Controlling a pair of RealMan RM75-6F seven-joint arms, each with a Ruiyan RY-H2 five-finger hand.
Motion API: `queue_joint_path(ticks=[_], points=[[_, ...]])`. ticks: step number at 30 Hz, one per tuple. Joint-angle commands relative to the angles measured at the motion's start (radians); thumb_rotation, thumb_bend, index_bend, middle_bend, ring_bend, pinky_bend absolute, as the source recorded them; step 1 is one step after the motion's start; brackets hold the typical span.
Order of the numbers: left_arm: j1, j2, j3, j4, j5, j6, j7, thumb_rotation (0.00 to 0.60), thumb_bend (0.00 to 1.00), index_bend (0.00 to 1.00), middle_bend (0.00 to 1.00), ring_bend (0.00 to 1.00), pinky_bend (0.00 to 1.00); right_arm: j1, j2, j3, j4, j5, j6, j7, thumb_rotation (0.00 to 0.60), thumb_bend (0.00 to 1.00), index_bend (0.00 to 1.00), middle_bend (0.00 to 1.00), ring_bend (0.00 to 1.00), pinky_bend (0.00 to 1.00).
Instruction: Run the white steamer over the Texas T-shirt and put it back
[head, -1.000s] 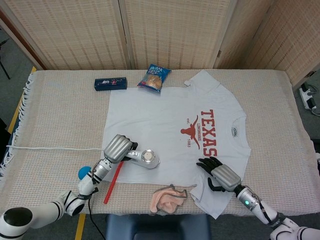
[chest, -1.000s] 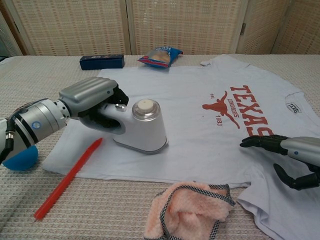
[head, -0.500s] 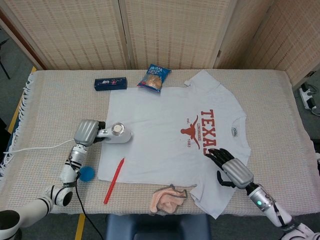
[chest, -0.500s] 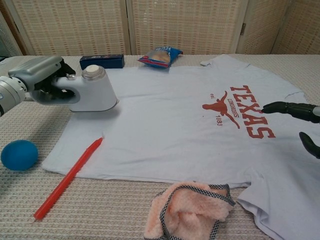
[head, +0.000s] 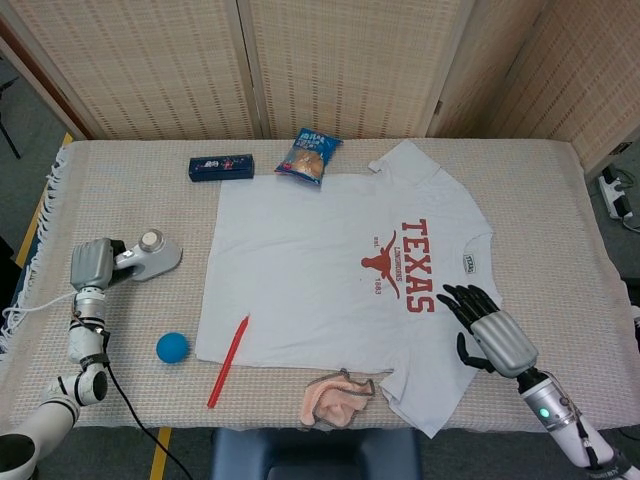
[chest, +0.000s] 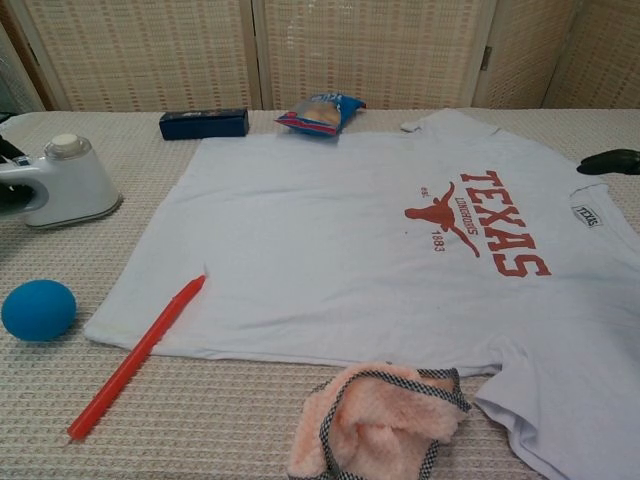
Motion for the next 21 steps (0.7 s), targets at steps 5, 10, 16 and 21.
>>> queue_joint_path(ticks=[5,10,16,21], points=[[0.016,0.085,-0.05,-0.15,-0.109,-0.093,0.183,0.6,0.0,0.0,0.0,0.0,0.11,-0.009,0.02,0.008,-0.014,0.002,0.004,-0.011,0.362,0.78,0.0,0.0,0.0,0.0],[0.051,0.206,-0.06,-0.348,-0.182,-0.069,0.333,0.6,0.0,0.0,0.0,0.0,0.04,-0.021,0.035,0.019,-0.014,0.013,0.015,-0.002,0.365,0.78,0.0,0.0,0.0,0.0],[0.08,0.288,-0.084,-0.484,-0.287,-0.067,0.382,0.588,0.0,0.0,0.0,0.0,0.02,-0.03,0.035,0.027,-0.005,0.013,0.021,0.01,0.363,0.78,0.0,0.0,0.0,0.0],[0.086,0.291,-0.075,-0.504,-0.32,-0.081,0.37,0.428,0.0,0.0,0.0,0.0,0.01,-0.033,0.03,0.034,0.001,0.011,0.024,0.018,0.362,0.78,0.0,0.0,0.0,0.0]])
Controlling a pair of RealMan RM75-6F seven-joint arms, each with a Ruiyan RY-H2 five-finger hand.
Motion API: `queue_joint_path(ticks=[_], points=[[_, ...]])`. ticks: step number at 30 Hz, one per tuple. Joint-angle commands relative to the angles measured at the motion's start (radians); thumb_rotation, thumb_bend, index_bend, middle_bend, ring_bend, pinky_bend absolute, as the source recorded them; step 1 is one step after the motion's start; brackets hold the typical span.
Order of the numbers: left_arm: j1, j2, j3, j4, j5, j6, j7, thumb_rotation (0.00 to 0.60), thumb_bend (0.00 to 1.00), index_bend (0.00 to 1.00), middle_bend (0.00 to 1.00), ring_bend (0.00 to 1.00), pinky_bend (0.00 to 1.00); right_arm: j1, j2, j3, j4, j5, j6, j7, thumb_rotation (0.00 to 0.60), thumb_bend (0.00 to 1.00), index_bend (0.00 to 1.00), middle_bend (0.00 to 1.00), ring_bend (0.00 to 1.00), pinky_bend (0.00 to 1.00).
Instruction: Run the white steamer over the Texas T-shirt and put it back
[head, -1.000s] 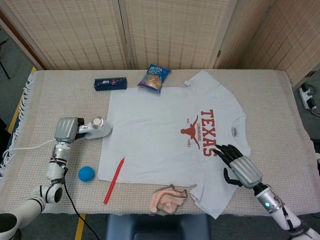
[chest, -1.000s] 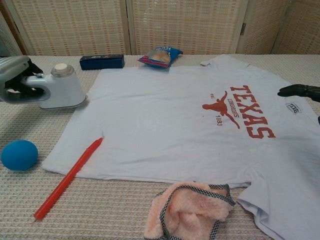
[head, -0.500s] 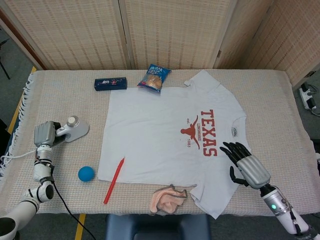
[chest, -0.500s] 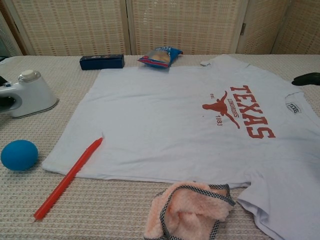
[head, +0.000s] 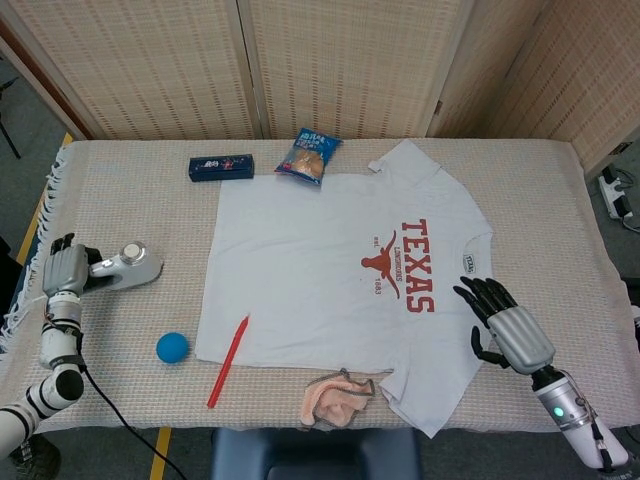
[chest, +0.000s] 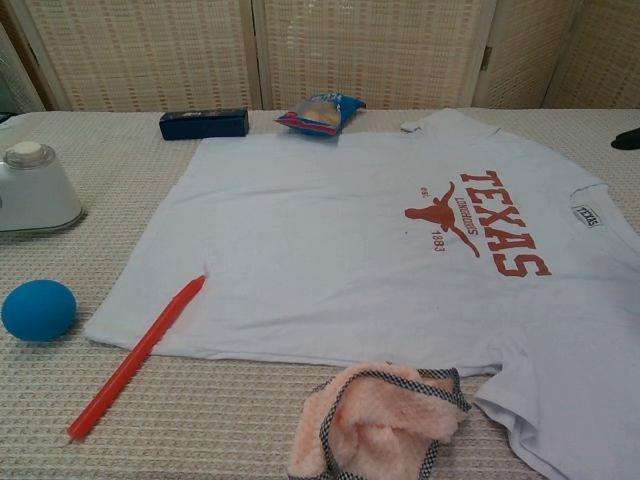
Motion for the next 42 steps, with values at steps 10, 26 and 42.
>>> queue_joint_path(ticks=[10,26,42], points=[[-0.021,-0.076,0.017,0.072,0.06,0.027,-0.094,0.395,0.0,0.0,0.0,0.0,0.02,-0.017,0.013,0.006,-0.01,-0.007,0.016,-0.007,0.365,0.78,0.0,0.0,0.0,0.0],[0.12,0.098,0.078,-0.178,0.286,0.302,-0.237,0.6,0.04,0.1,0.18,0.12,0.18,-0.088,0.112,0.066,-0.105,0.132,0.062,-0.083,0.406,0.15,0.0,0.05,0.0,0.0],[0.388,0.313,0.281,-0.555,0.491,0.588,-0.224,0.6,0.04,0.17,0.21,0.13,0.17,-0.219,0.125,0.066,-0.078,0.144,0.194,-0.011,0.504,0.08,0.0,0.09,0.0,0.08]])
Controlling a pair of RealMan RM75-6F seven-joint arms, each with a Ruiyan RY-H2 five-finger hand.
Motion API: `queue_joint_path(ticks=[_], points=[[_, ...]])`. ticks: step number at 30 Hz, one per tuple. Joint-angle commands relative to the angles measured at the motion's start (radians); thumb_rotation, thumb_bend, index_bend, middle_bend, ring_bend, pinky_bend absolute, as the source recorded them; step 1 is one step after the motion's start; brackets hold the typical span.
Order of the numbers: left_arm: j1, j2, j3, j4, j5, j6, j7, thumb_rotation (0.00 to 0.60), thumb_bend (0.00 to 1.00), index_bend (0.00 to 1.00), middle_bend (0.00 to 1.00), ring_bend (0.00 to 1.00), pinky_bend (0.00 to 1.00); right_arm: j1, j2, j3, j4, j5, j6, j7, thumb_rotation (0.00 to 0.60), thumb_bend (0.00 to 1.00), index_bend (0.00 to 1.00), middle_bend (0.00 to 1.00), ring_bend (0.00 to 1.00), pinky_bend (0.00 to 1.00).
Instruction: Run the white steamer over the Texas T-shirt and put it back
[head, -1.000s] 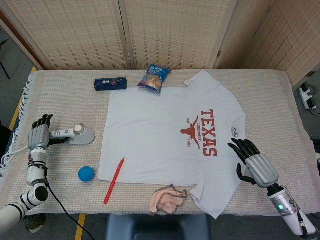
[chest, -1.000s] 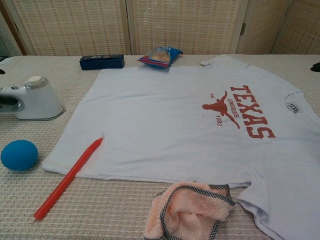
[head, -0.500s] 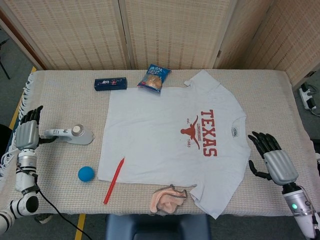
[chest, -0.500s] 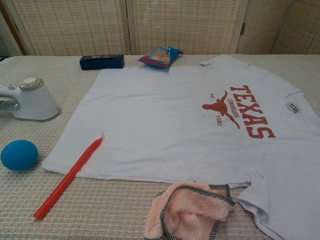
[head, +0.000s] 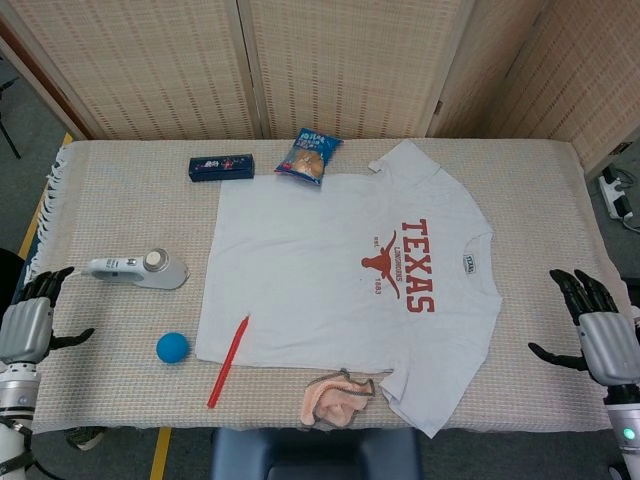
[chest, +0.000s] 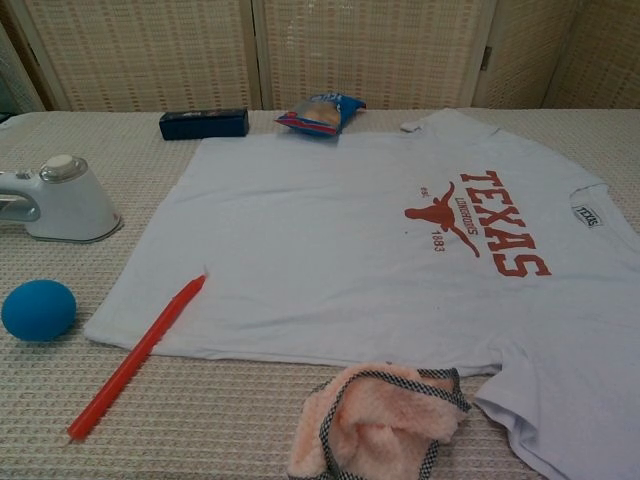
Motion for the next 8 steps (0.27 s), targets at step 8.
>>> queue_joint_path(ticks=[8], points=[[0.152,0.024,0.092,-0.072,0.13,0.211,-0.01,0.6,0.04,0.18,0.22,0.13,0.17,-0.047,-0.006,-0.01,-0.033,-0.033,0.043,-0.049,0.503,0.08,0.0,0.08,0.0,0.08]])
